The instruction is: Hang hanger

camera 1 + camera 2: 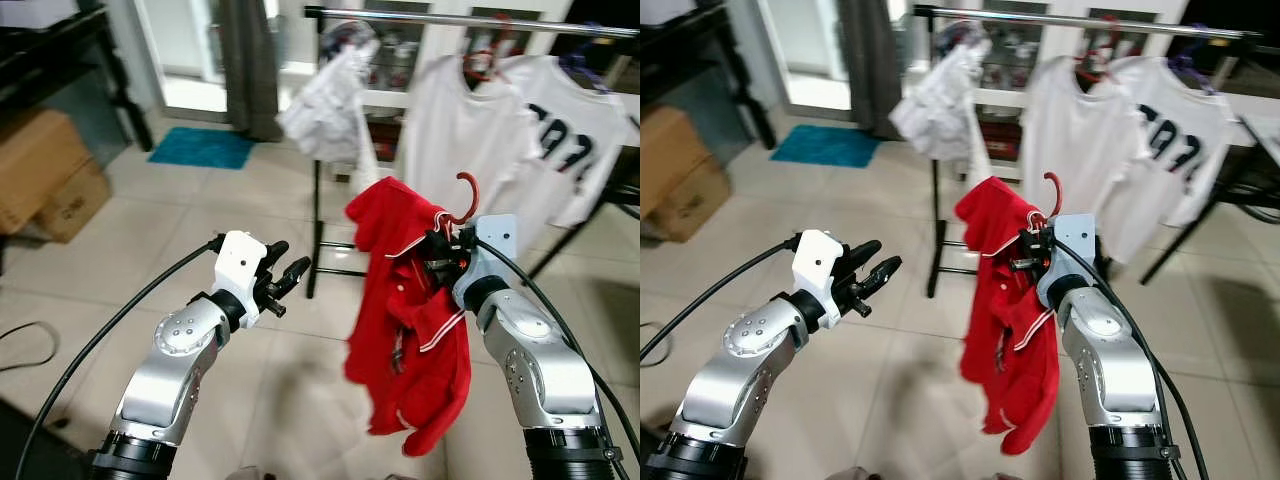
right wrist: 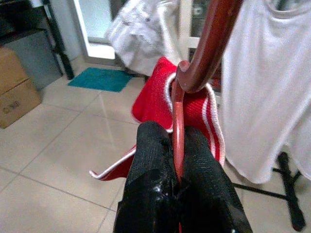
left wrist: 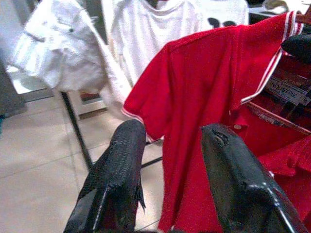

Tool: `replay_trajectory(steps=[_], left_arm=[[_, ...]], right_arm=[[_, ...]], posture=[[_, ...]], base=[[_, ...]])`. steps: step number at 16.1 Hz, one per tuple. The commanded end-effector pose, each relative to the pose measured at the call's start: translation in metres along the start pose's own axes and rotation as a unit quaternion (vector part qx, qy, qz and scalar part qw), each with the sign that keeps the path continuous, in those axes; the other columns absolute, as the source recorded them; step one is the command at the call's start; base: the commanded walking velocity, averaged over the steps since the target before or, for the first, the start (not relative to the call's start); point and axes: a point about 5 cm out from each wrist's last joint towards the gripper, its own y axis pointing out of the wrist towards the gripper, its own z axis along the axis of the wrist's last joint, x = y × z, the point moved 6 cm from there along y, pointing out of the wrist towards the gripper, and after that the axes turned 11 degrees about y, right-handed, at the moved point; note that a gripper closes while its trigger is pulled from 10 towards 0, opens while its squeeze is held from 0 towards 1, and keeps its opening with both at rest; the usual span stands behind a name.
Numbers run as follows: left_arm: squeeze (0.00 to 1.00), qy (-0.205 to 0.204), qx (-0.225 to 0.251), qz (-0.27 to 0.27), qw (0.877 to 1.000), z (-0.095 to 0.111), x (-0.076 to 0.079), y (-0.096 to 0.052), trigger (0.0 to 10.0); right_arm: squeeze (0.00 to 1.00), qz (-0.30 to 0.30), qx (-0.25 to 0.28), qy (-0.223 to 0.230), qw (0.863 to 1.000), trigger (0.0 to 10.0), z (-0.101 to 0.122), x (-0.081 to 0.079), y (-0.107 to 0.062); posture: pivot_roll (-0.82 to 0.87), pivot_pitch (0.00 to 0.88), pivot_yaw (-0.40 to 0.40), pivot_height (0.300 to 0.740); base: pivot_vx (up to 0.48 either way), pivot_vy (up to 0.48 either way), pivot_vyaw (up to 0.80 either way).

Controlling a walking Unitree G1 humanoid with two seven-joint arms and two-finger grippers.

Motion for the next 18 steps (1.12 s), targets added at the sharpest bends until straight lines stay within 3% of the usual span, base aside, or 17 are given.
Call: replay_trajectory(steps=[1, 10, 12, 13, 14, 17, 18], left_arm=[[0.00, 0.006, 0.003, 0.008, 1.000, 0.002, -0.003, 0.000, 10.0], [0.00, 0.009, 0.002, 0.008, 1.000, 0.002, -0.004, 0.002, 10.0], [0.00, 0.004, 0.003, 0.006, 1.000, 0.002, -0.003, 0.003, 10.0], [0.00, 0.017, -0.001, -0.005, 1.000, 0.001, 0.000, 0.004, 10.0], [0.00, 0.026, 0.000, -0.011, 1.000, 0.001, 0.002, 0.005, 10.0], [0.00, 0.050, 0.005, -0.036, 0.998, 0.005, 0.006, 0.016, 10.0], [0.18, 0.065, 0.005, -0.058, 0.996, 0.006, 0.010, 0.021, 10.0]], right_arm=[[0.00, 0.005, 0.029, -0.006, 1.000, 10.0, 0.017, -0.002, 0.000], [0.00, 0.015, 0.024, -0.012, 1.000, 10.0, 0.016, -0.006, 0.001], [0.00, 0.037, 0.026, -0.016, 0.999, 10.0, 0.018, -0.014, 0.001], [0.00, 0.062, 0.034, -0.008, 0.997, 6.8, 0.021, -0.023, -0.001], [0.00, 0.079, 0.040, -0.005, 0.996, 0.4, 0.024, -0.030, -0.002], [0.00, 0.125, 0.047, 0.002, 0.991, 0.0, 0.030, -0.048, -0.004], [0.00, 0.140, 0.045, 0.001, 0.989, 0.0, 0.030, -0.054, -0.005]], posture=[[-0.03, 0.000, 0.000, 0.740], [-0.03, 0.000, -0.003, 0.740], [-0.03, 0.000, -0.006, 0.740], [-0.03, 0.000, -0.006, 0.740], [-0.03, 0.000, -0.007, 0.740], [-0.02, 0.000, -0.009, 0.740], [-0.03, 0.000, -0.007, 0.740]], base=[[0.000, -0.247, 0.00], [0.000, -0.346, 0.00], [0.000, -0.159, 0.00], [0.000, 0.000, 0.00], [0.000, 0.000, 0.00], [0.000, 0.000, 0.00], [0.000, 0.000, 0.00]])
